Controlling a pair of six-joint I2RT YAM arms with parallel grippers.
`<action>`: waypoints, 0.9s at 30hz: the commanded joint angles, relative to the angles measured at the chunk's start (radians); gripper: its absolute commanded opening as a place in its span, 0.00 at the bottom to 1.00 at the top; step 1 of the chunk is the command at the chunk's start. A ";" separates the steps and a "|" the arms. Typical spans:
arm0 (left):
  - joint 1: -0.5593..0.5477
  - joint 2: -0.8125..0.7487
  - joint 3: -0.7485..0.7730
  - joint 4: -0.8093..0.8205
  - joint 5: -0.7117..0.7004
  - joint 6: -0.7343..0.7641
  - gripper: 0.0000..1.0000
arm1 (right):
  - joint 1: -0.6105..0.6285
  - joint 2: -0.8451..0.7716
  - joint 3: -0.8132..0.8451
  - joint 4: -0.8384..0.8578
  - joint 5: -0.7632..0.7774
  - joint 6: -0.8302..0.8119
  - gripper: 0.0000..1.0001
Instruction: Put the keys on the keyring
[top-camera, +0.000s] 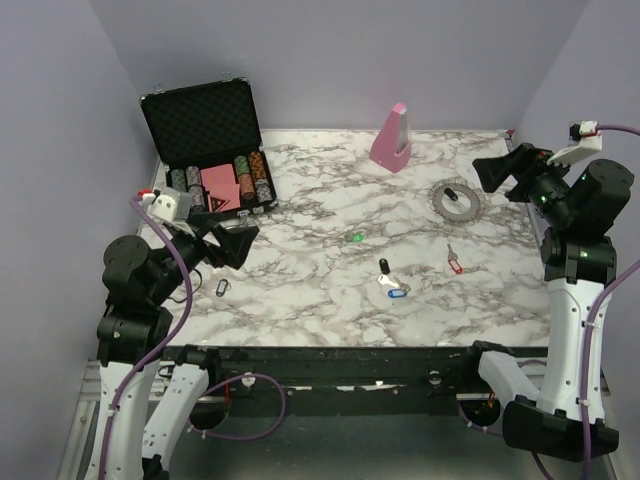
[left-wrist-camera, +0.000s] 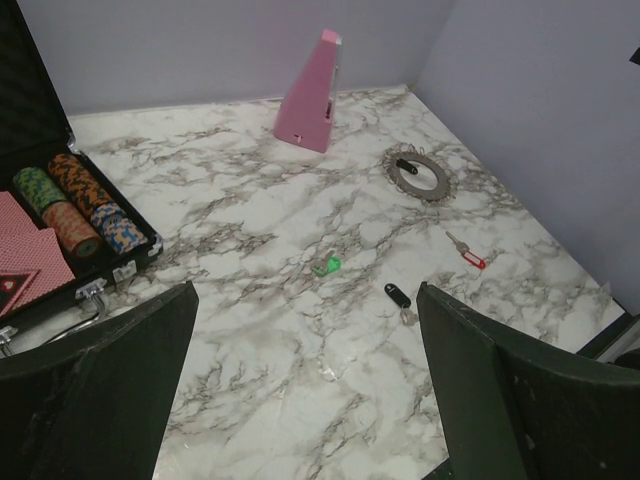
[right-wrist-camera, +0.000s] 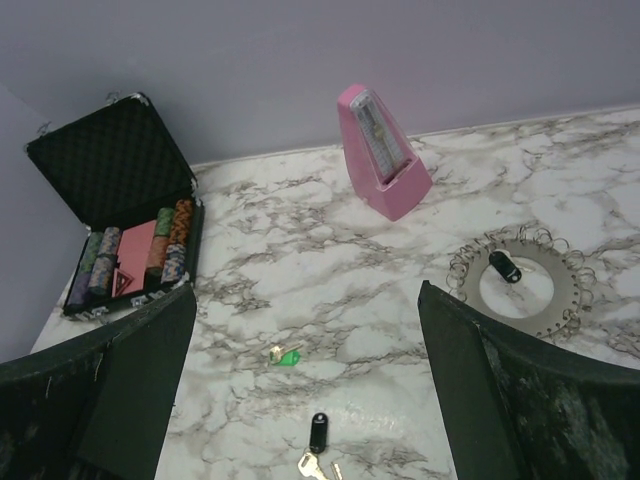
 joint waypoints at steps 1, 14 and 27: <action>0.005 -0.036 -0.021 -0.017 -0.017 0.016 0.99 | -0.001 -0.013 0.017 -0.026 0.053 0.015 1.00; 0.005 -0.106 -0.064 -0.020 -0.040 0.030 0.99 | -0.001 -0.036 -0.037 0.006 0.050 0.032 1.00; 0.005 -0.135 -0.105 0.003 -0.028 0.029 0.99 | -0.001 -0.037 -0.038 0.003 0.083 0.037 1.00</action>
